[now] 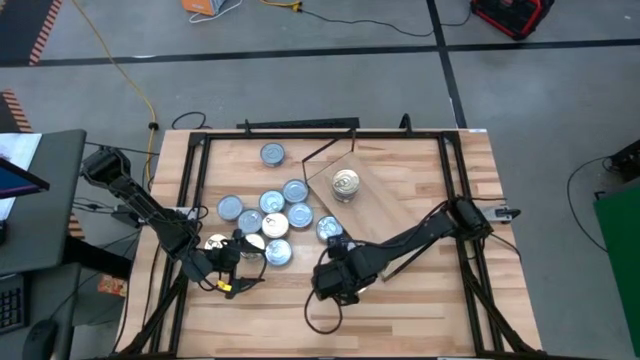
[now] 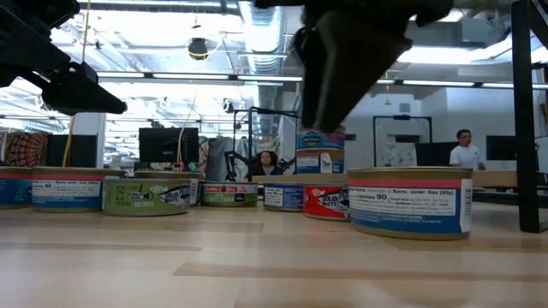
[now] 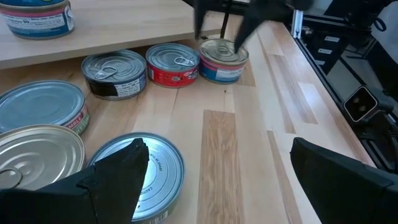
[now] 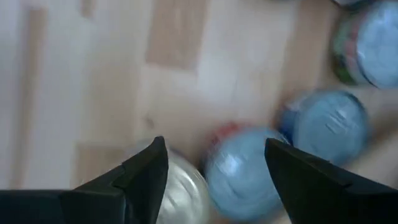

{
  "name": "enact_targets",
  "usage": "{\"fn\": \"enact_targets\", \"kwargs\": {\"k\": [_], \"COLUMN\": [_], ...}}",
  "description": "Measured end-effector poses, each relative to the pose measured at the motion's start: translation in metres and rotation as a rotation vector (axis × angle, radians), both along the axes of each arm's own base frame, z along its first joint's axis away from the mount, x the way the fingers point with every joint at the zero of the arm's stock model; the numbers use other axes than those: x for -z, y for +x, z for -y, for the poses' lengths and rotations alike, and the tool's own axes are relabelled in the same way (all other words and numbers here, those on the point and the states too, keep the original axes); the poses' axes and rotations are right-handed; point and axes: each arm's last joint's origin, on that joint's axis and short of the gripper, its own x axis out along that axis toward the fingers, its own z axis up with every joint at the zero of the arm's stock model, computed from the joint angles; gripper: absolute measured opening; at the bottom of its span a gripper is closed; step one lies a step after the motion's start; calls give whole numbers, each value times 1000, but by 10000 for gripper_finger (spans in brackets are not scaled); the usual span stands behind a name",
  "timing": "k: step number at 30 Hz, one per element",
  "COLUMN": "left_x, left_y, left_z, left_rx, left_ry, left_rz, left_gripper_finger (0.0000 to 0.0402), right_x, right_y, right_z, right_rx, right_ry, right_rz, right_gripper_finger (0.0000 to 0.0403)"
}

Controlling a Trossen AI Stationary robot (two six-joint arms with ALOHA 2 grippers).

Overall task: Stack canned seafood by type on shelf
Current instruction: Stack the blue tuna can on top of the blue tuna can on the shelf

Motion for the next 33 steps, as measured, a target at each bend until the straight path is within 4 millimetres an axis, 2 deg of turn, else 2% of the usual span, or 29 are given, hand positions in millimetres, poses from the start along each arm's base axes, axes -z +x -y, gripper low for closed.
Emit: {"fn": "enact_targets", "kwargs": {"k": [7, 17, 25, 33], "left_x": [0, 0, 0, 0], "left_y": [0, 0, 0, 0], "left_z": [0, 0, 0, 0], "left_rx": [6, 6, 5, 5], "left_ry": [-1, -1, -1, -1], "left_rz": [-2, -2, -1, 0], "left_gripper_finger": [377, 377, 377, 377], "right_x": [4, 33, 38, 34], "right_y": [-2, -5, 10, 32], "right_z": [1, 2, 1, 17], "right_rx": [1, -6, -11, 71], "right_ry": [-17, -6, 92, 193], "right_rz": [-40, -41, 103, 263], "right_gripper_finger": [301, 301, 301, 301]}}
